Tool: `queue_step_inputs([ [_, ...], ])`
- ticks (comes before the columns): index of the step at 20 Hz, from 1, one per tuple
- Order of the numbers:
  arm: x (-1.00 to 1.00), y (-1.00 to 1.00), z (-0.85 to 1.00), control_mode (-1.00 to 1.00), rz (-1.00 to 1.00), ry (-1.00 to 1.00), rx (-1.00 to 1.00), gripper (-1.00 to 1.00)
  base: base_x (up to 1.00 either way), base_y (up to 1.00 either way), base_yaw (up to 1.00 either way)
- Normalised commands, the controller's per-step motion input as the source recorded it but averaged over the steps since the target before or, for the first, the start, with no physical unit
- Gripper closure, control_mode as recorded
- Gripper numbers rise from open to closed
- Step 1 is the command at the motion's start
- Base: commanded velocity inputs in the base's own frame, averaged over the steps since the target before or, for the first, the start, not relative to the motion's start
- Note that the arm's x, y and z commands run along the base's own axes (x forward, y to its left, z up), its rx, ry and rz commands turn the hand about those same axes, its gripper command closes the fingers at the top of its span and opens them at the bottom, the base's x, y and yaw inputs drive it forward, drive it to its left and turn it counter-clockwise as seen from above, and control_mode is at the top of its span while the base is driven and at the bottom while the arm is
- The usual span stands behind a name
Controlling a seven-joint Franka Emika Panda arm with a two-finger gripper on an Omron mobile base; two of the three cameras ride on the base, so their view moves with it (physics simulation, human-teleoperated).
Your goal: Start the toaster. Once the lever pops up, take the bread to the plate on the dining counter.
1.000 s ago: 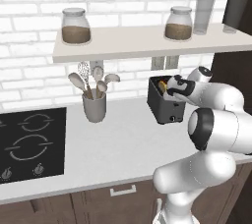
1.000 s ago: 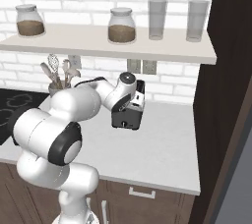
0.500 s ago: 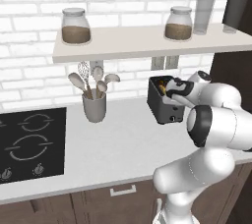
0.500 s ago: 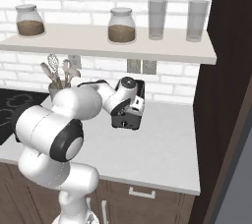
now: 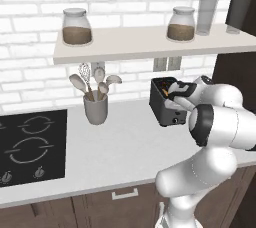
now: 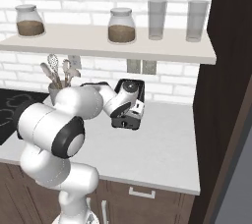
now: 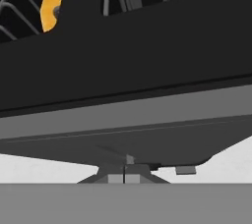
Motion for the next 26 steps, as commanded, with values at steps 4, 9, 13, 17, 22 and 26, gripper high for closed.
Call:
queue_step_inputs([
  [4,-0.05,0.13,-0.67,-1.0,0.0,0.04,0.01,1.0,0.0,0.0,0.0],
  [9,-0.35,0.19,-0.89,-1.0,0.0,0.09,0.0,1.0,0.0,0.0,0.0],
  [13,-0.53,0.21,-0.78,-1.0,0.0,0.04,0.0,1.0,0.0,0.0,0.0],
  [17,-0.5,0.09,-0.19,-1.0,0.0,-0.04,0.01,1.0,0.0,0.0,0.0],
  [22,-0.4,0.0,0.78,-1.0,0.0,-0.17,0.02,1.0,0.0,0.0,0.0],
  [26,-0.09,0.07,1.0,-1.0,-0.01,-0.04,0.0,1.0,0.0,0.0,0.0],
])
